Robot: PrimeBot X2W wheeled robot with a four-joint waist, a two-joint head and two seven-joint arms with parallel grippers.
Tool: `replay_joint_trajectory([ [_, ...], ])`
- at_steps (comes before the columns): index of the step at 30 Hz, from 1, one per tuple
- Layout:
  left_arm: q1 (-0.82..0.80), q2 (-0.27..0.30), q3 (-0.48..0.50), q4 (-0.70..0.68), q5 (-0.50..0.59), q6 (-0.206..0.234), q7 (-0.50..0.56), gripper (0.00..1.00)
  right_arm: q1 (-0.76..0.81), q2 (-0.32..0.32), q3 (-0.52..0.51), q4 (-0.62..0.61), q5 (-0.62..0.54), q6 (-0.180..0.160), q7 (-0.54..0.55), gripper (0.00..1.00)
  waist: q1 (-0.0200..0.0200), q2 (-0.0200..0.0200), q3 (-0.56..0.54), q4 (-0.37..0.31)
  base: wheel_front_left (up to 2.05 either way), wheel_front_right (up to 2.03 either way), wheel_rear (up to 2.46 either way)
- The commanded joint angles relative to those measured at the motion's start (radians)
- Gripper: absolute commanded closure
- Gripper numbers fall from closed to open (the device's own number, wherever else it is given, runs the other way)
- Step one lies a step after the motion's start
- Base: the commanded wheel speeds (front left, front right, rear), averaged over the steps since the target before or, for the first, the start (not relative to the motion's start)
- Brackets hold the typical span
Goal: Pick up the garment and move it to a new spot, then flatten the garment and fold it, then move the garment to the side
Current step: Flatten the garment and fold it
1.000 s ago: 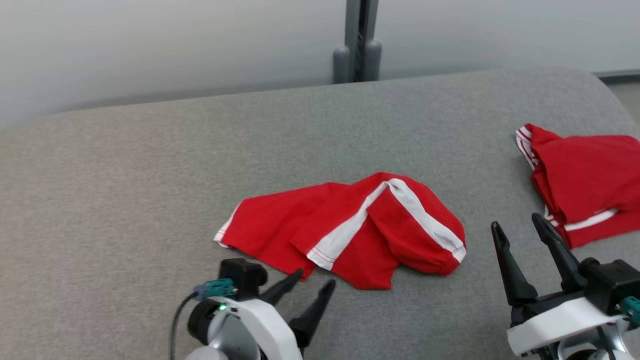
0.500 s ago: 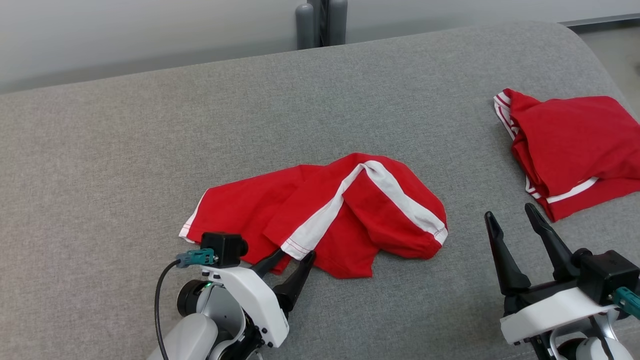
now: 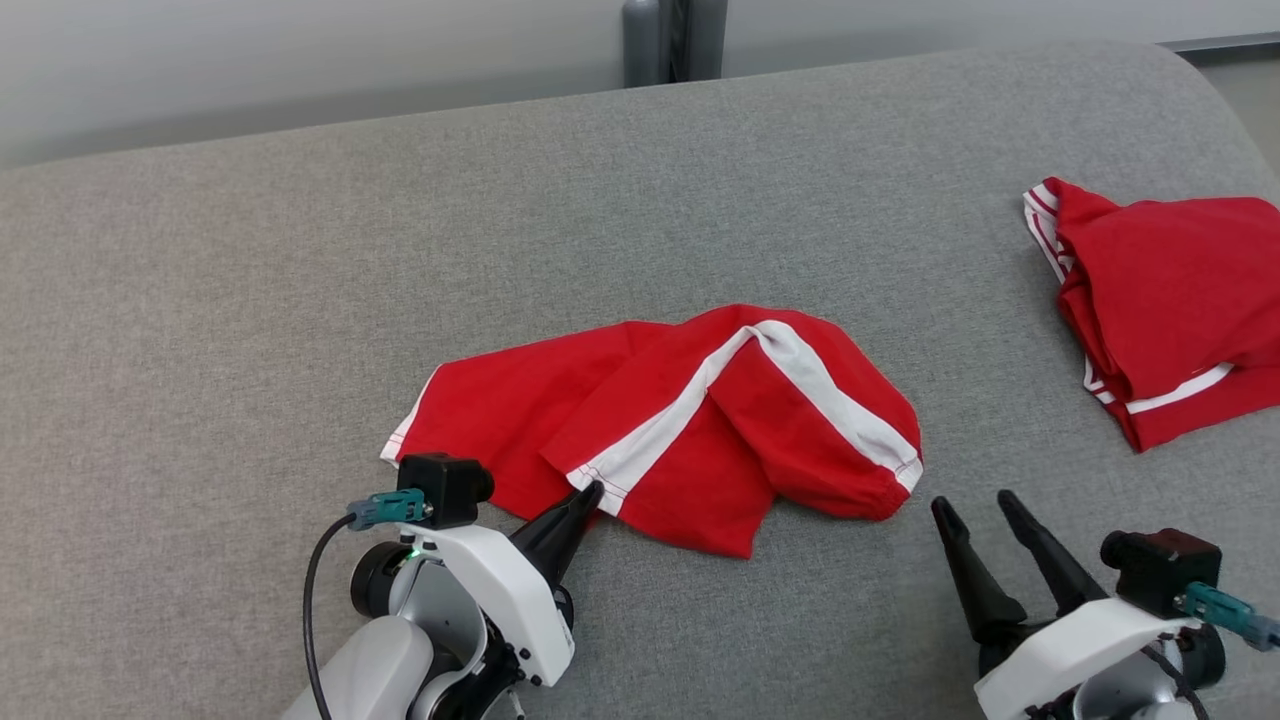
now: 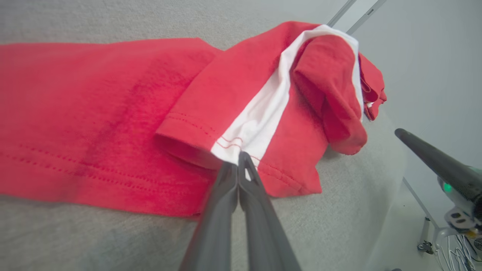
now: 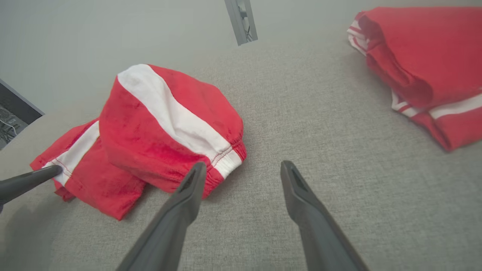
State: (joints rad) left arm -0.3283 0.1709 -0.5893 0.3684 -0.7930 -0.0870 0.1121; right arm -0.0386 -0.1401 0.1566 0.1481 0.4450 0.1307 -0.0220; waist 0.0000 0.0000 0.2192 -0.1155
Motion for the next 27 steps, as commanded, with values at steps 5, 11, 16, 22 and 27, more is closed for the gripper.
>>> replay_joint_trajectory([
  [5, -0.021, 0.011, -0.004, 0.001, 0.01, -0.001, -0.005, 1.0, -0.081, -0.009, 0.071, 0.103, 0.12, 0.0, -0.019, 0.0, 0.0, 0.0, 0.021, 0.011, 0.0, 0.0, 0.0],
  [11, -0.03, 0.012, -0.014, 0.004, 0.013, -0.004, -0.003, 1.0, -0.147, -0.03, 0.14, 0.195, 0.22, 0.0, -0.028, 0.0, 0.0, 0.0, 0.032, 0.023, 0.0, 0.0, 0.0],
  [16, -0.028, 0.013, -0.02, 0.007, 0.016, -0.005, -0.007, 1.0, -0.184, -0.061, 0.214, 0.216, 0.324, 0.0, -0.059, 0.51, 0.0, 0.0, 0.036, 0.031, 0.0, 0.0, 0.0],
  [22, -0.028, 0.023, -0.015, 0.005, 0.02, 0.003, -0.021, 1.0, -0.203, -0.125, 0.288, 0.185, 0.422, 0.0, -0.122, 1.0, 0.0, 0.0, 0.035, 0.03, 0.0, 0.0, 0.0],
  [27, -0.027, 0.048, 0.006, -0.039, 0.03, 0.016, -0.051, 1.0, -0.218, -0.171, 0.313, 0.13, 0.481, 0.0, -0.163, 1.0, 0.0, 0.0, 0.022, 0.026, 0.0, 0.0, 0.0],
])
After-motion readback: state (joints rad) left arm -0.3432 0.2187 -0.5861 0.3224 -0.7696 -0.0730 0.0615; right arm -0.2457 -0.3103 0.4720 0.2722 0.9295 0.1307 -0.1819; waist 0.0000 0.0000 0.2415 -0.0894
